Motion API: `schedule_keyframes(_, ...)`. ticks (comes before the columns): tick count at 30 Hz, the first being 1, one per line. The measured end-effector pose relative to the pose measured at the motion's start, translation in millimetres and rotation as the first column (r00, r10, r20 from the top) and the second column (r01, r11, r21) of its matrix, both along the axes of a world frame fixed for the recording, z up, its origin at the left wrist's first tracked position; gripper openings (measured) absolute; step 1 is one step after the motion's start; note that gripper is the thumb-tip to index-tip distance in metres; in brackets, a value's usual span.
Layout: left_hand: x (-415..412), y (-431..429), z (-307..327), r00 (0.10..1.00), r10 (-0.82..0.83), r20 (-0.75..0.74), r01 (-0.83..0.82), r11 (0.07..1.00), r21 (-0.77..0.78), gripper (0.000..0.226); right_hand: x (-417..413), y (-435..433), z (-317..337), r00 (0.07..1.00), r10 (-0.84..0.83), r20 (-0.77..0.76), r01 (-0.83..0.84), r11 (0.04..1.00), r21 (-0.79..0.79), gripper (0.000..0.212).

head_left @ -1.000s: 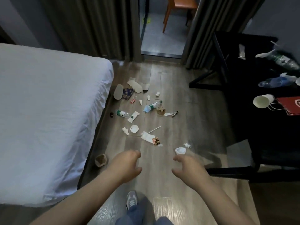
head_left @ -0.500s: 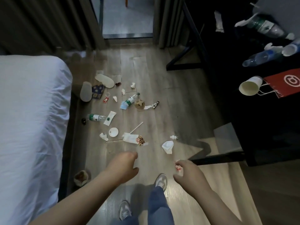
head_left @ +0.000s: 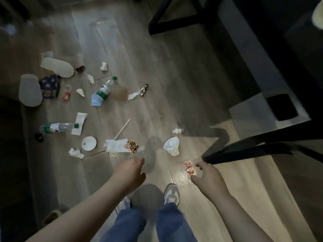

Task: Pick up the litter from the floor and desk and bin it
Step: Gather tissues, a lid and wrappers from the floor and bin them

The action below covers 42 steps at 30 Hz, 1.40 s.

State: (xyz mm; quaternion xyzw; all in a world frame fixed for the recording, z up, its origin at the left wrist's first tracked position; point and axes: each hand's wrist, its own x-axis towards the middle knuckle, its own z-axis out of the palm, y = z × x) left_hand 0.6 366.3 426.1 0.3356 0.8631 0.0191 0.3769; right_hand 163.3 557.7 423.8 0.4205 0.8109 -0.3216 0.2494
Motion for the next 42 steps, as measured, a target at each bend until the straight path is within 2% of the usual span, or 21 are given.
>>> schedule_keyframes(5,-6,12,-128,0.997,-0.061,0.041,0.059,0.997,0.054,0.037,1,9,-127,0.995,-0.095,0.032,0.094,0.995,0.011,0.045)
schedule_keyframes(12,-33,52,-290,0.977,-0.204,-0.057,0.209,0.972,0.104,0.039,4,28,-292,0.994,-0.101,0.033,0.098,0.993,0.072,0.056)
schedule_keyframes(16,-42,73,-357,0.896,-0.398,-0.195,0.430,0.888,0.162,0.037,7,44,-357,0.995,-0.091,-0.034,0.095,0.985,0.143,0.052)
schedule_keyframes(19,-41,89,-393,0.870,-0.441,-0.223,0.487,0.840,0.241,0.039,2,57,-398,0.997,-0.029,-0.076,0.044,0.978,0.203,0.051)
schedule_keyframes(23,-29,100,-421,0.847,-0.461,-0.264,0.522,0.815,0.251,0.042,5,63,-423,0.996,0.032,-0.080,-0.011,0.965,0.261,0.051)
schedule_keyframes(28,-20,90,-415,0.875,-0.415,-0.251,0.472,0.846,0.247,0.047,30,49,-422,0.998,0.020,-0.064,0.001,0.953,0.304,0.044)
schedule_keyframes(35,-26,81,-425,0.863,-0.421,-0.280,0.486,0.843,0.232,0.051,42,52,-440,0.999,0.029,0.028,-0.036,0.958,0.285,0.043)
schedule_keyframes(38,-21,78,-426,0.865,-0.418,-0.279,0.483,0.843,0.236,0.051,45,49,-445,0.999,0.023,0.045,-0.034,0.961,0.276,0.053)
schedule_keyframes(42,-20,72,-433,0.858,-0.437,-0.268,0.497,0.839,0.222,0.052,47,44,-460,0.997,0.011,0.082,-0.034,0.960,0.279,0.079)
